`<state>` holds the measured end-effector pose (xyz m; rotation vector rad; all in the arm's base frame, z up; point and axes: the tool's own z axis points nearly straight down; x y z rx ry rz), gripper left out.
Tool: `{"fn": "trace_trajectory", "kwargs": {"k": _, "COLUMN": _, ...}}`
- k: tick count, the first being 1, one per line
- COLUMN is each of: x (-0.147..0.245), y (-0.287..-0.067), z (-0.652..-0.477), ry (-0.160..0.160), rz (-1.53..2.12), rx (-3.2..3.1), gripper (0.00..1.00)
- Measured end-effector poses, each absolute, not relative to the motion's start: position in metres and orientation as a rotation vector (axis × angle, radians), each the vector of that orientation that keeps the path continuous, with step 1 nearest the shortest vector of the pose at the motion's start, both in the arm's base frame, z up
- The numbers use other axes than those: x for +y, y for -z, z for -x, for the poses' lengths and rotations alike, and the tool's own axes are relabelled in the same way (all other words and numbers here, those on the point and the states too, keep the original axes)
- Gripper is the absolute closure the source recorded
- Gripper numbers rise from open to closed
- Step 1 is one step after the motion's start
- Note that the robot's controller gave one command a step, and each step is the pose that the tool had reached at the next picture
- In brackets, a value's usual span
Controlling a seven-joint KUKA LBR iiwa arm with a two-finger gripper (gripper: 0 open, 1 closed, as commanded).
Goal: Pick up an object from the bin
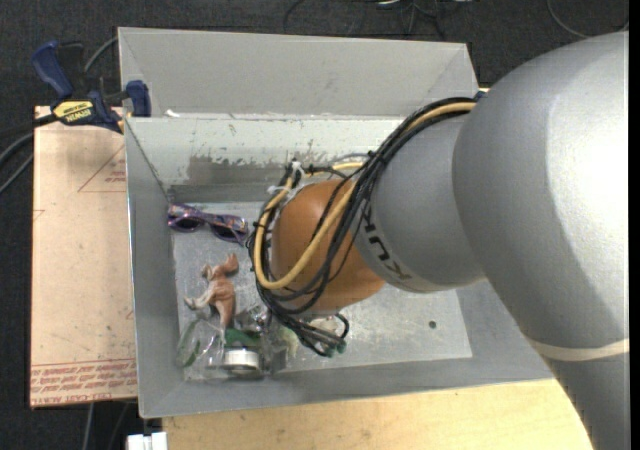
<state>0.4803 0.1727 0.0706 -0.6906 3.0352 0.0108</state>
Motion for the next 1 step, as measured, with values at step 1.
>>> {"fn": "trace_trajectory", "kwargs": {"k": 1, "x": 0.1726, "y": -0.0706, "z": -0.4804, "ry": -0.011, "rz": 0.691, "rx": 3.035, "gripper": 1.0}}
